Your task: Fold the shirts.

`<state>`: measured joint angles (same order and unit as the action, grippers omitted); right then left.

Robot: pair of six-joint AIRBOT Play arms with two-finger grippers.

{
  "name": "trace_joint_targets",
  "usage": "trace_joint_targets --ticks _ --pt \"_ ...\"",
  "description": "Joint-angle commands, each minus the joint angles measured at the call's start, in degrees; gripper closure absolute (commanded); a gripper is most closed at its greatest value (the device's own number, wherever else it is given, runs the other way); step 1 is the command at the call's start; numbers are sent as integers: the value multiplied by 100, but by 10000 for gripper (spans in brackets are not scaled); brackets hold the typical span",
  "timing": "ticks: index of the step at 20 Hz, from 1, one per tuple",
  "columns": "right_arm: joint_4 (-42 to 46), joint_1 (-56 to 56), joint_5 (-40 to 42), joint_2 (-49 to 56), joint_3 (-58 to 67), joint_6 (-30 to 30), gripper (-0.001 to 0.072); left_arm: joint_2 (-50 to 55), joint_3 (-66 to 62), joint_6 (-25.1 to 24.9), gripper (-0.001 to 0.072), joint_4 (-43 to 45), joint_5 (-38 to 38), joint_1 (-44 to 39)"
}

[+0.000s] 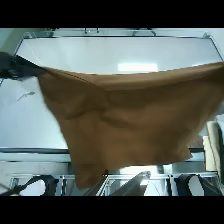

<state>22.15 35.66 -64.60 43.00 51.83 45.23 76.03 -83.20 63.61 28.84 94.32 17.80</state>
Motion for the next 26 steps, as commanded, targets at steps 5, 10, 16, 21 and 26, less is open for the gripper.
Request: trace_joint_targets --ticks 5,10,16,21,26 --pt "334 -2133 2312 3084 -28 -44 695 2387 -195 -442 689 758 -1646 -197" --pt "323 -2465 2765 4492 1086 -48 694 3512 -1921 -310 689 767 -1506 -229" --pt "273 -2468 2682 5506 2483 -46 694 4538 -3628 166 689 752 -1482 -286" --pt "529 -2457 2146 5532 2594 -693 695 4232 -3056 -490 691 774 -1480 -302" --pt "1266 -2387 1847 5532 2334 -610 695 3536 -1469 -1165 691 763 -1445 -205"
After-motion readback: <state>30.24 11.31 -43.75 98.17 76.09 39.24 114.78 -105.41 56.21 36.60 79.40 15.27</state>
